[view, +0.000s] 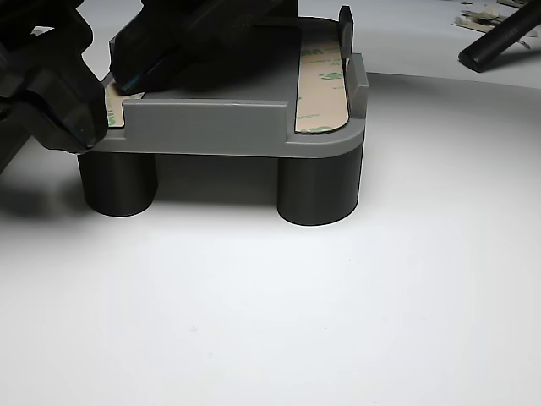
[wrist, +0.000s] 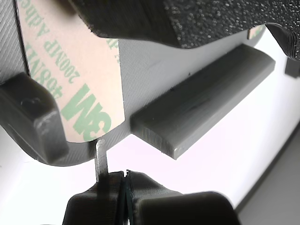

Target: Peel off protective film from adhesive tape.

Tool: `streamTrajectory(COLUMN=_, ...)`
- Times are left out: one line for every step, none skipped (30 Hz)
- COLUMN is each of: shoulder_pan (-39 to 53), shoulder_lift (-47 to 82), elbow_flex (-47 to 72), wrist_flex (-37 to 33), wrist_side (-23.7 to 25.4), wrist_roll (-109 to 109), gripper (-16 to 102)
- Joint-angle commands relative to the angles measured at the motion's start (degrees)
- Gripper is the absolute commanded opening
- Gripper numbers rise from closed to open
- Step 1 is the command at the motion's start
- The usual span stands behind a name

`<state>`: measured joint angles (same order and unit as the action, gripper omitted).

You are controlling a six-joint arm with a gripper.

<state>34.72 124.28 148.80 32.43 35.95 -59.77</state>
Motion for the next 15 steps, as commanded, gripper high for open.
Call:
streamTrajectory(shoulder_pan=-0.35, shoulder_lift=0.79, elbow_flex=-1.85, wrist_flex=-0.09, wrist_side=0.26, wrist_roll=0.26, gripper=-11)
streamTrajectory(shoulder_pan=-0.35, shoulder_lift=0.7, elbow_flex=-1.85, wrist_flex=-0.09, wrist_side=0.26, wrist_roll=0.26, gripper=-11)
streamTrajectory(shoulder_pan=-0.35, shoulder_lift=0.7, elbow_flex=-1.85, wrist_flex=-0.09, wrist_side=0.26, wrist_roll=0.26, gripper=-11)
streamTrajectory(shoulder_pan=-0.35, shoulder_lift=0.62, elbow_flex=-1.93, wrist_flex=0.0, wrist_side=0.26, wrist_roll=0.26, gripper=-11)
streamTrajectory(shoulder_pan=-0.35, shoulder_lift=0.62, elbow_flex=-1.93, wrist_flex=0.0, wrist_side=0.26, wrist_roll=0.26, gripper=-11)
streamTrajectory(shoulder_pan=-0.35, shoulder_lift=0.62, elbow_flex=-1.93, wrist_flex=0.0, wrist_side=0.26, wrist_roll=0.26, gripper=-11)
streamTrajectory(shoulder_pan=-0.35, shoulder_lift=0.53, elbow_flex=-1.93, wrist_flex=0.0, wrist_side=0.35, wrist_roll=0.26, gripper=-11)
streamTrajectory(shoulder_pan=-0.26, shoulder_lift=0.44, elbow_flex=-2.02, wrist_flex=0.09, wrist_side=0.35, wrist_roll=0.26, gripper=-11)
streamTrajectory(shoulder_pan=-0.26, shoulder_lift=0.35, elbow_flex=-2.2, wrist_flex=0.09, wrist_side=0.44, wrist_roll=0.35, gripper=-11)
streamTrajectory(shoulder_pan=-0.26, shoulder_lift=0.26, elbow_flex=-2.2, wrist_flex=0.09, wrist_side=0.44, wrist_roll=0.35, gripper=-11)
streamTrajectory(shoulder_pan=-0.26, shoulder_lift=0.26, elbow_flex=-2.29, wrist_flex=0.18, wrist_side=0.53, wrist_roll=0.35, gripper=-11)
streamTrajectory(shoulder_pan=-0.18, shoulder_lift=0.26, elbow_flex=-2.29, wrist_flex=0.18, wrist_side=0.53, wrist_roll=0.35, gripper=-11)
streamTrajectory(shoulder_pan=-0.18, shoulder_lift=0.18, elbow_flex=-2.37, wrist_flex=0.18, wrist_side=0.53, wrist_roll=0.44, gripper=-11)
streamTrajectory(shoulder_pan=-0.18, shoulder_lift=0.18, elbow_flex=-2.37, wrist_flex=0.18, wrist_side=0.62, wrist_roll=0.44, gripper=-11)
streamTrajectory(shoulder_pan=-0.18, shoulder_lift=0.09, elbow_flex=-2.46, wrist_flex=0.18, wrist_side=0.62, wrist_roll=0.44, gripper=-11)
